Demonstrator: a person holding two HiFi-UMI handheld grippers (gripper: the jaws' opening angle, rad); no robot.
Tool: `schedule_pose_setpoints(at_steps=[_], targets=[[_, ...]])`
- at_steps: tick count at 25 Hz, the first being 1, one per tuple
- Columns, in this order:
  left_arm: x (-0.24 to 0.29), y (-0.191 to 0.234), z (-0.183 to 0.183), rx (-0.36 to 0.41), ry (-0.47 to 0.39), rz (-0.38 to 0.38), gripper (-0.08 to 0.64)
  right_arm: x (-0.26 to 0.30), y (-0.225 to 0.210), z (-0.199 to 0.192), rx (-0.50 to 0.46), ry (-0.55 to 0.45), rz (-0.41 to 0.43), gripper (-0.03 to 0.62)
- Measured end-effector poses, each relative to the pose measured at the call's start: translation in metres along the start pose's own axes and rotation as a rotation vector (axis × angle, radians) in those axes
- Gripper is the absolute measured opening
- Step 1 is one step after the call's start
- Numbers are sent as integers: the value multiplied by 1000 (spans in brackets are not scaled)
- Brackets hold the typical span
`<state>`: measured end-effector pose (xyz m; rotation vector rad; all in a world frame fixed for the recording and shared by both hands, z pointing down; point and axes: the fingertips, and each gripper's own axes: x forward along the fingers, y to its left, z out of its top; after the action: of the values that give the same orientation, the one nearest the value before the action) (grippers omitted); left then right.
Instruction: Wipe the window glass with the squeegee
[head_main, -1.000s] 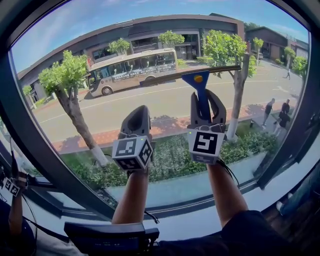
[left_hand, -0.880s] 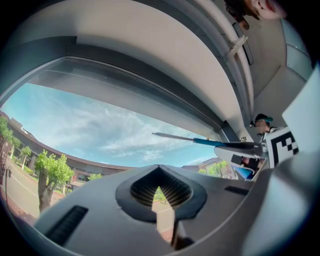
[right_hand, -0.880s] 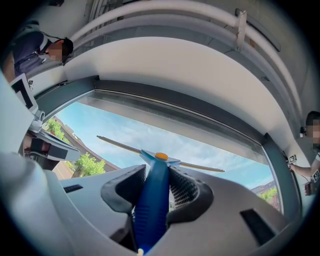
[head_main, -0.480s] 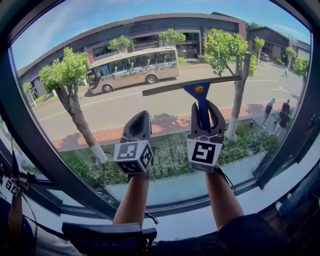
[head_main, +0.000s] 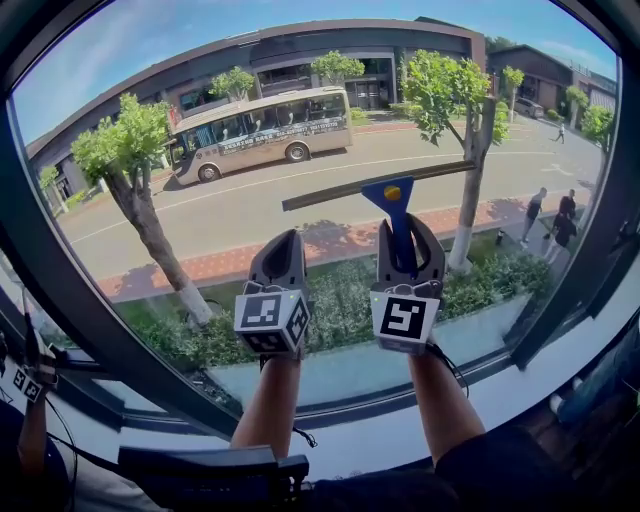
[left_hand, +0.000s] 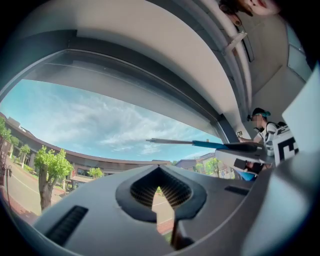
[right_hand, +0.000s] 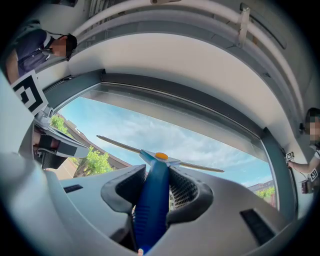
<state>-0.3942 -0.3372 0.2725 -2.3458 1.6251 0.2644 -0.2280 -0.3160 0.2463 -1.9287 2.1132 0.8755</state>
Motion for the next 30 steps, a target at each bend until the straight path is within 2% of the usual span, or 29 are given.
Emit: schedule_pose_setpoints(at_steps=[6, 12, 26, 30], targets=[[-3, -4, -16, -30, 32, -3, 2, -8, 3, -13, 13, 17, -8, 143], [-11, -4, -23, 1, 52, -2, 2, -14, 6, -22, 13, 38, -4, 143], [-20, -10, -44, -24, 98, 3, 2, -36, 17, -54, 23, 110, 4, 143], [-24, -10, -61, -21, 117, 2, 2, -43, 25, -69, 22, 129, 10, 143]])
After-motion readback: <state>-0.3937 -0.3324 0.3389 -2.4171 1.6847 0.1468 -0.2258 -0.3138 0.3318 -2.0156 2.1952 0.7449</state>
